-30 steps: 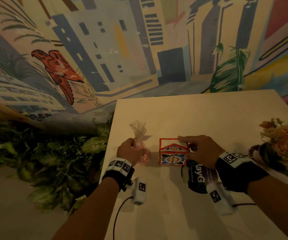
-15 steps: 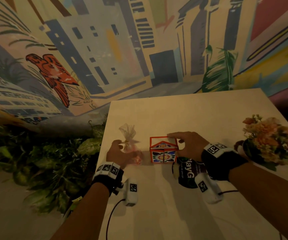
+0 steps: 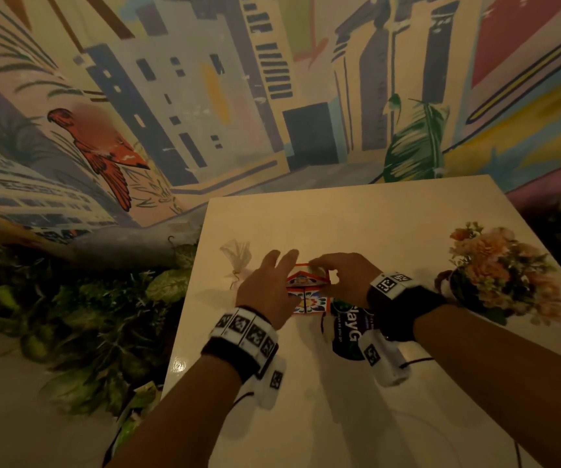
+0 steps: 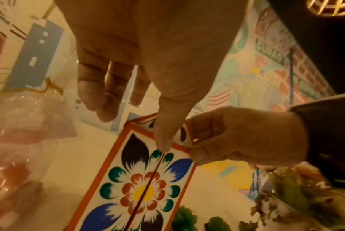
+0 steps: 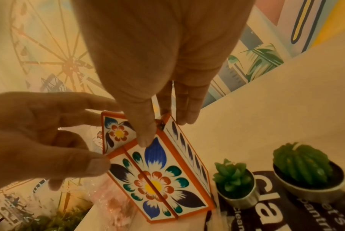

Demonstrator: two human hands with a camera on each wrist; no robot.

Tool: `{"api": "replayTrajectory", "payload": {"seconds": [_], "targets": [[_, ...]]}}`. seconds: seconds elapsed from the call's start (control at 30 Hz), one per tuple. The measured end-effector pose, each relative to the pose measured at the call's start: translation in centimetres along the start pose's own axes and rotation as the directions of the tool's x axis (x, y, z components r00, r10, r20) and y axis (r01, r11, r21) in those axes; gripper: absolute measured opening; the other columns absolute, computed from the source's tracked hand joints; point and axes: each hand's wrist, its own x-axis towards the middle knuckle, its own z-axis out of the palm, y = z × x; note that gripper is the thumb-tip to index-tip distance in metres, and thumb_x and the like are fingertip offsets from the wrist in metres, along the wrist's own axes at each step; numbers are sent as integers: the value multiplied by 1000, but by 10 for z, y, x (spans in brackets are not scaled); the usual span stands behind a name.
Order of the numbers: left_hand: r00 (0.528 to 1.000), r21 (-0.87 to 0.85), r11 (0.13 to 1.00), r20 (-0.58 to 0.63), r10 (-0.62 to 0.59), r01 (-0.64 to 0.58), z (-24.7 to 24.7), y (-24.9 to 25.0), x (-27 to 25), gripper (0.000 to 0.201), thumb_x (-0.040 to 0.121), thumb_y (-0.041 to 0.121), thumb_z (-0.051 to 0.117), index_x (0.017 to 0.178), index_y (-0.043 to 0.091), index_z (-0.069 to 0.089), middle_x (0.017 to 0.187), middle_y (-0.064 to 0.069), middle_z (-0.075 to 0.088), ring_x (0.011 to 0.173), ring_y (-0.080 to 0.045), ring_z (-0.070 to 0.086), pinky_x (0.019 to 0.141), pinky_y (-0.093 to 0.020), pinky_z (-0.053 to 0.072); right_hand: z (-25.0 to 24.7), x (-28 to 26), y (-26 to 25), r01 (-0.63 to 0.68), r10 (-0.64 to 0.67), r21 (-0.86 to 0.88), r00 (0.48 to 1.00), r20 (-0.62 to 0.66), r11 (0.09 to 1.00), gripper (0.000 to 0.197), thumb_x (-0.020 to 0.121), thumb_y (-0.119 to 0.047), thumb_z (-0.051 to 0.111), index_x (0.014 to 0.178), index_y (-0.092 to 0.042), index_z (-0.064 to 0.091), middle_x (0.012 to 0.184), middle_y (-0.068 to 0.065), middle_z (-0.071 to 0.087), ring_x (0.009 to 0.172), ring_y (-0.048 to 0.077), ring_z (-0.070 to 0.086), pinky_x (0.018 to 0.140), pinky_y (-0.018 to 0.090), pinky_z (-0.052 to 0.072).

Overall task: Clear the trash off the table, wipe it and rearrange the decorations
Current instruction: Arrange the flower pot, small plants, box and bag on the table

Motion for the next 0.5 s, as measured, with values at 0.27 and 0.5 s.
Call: {"api": "replayTrajectory", "payload": {"seconds": [0.27, 0.5], "targets": [[998, -43, 998, -33, 47, -49, 9, -1, 11, 43, 84, 21, 63, 127, 23, 54, 130, 0, 51, 109, -23, 58, 86, -35, 50, 1, 0, -1, 19, -19, -11, 1000, -15, 1000, 55, 84, -20, 68, 135, -17, 49, 136, 4, 56, 123, 22, 51, 104, 33, 41], [909, -189, 961, -326, -258, 205, -7, -56, -30, 13, 78, 21, 69, 81, 14, 58, 87, -2, 60, 81, -20, 57, 73, -28, 46, 2, -17, 34, -124, 126, 29, 990, -63, 992, 76, 78, -28, 74, 143, -24, 35, 149, -2, 39, 132, 18, 42, 108, 30, 34]]}}
